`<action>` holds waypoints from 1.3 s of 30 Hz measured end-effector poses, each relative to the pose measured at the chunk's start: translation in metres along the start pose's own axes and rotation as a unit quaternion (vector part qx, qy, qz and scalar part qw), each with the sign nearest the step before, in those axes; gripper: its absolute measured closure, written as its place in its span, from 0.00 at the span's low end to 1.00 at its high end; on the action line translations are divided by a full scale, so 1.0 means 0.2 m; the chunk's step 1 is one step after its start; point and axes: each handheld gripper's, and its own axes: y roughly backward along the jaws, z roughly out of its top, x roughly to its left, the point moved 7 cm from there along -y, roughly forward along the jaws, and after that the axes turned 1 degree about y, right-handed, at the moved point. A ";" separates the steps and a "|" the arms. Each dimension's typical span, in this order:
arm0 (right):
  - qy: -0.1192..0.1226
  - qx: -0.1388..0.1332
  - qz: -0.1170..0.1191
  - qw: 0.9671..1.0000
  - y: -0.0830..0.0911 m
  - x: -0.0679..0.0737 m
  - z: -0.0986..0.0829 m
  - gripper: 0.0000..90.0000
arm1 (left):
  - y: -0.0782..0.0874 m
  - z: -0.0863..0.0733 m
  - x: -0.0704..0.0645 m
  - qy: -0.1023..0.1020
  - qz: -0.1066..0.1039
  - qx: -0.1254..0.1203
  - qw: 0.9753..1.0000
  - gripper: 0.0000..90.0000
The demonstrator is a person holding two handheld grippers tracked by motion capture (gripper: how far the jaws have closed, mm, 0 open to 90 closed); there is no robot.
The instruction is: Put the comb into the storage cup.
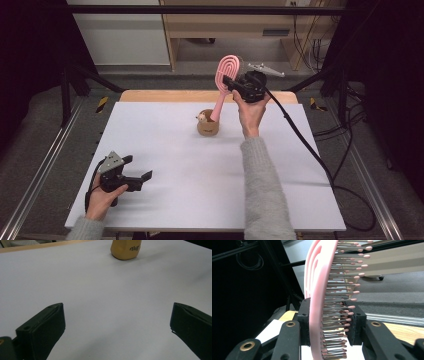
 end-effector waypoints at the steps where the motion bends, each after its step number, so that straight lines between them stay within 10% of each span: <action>1: -0.001 0.000 -0.001 1.000 0.00 0.00 0.00 0.70 | 0.00 0.00 0.00 0.000 0.000 0.000 1.000 0.00; 39: -0.011 0.001 -0.025 1.000 -0.17 -0.07 -0.05 0.70 | -0.01 -0.01 0.00 0.000 -0.003 0.004 1.000 0.00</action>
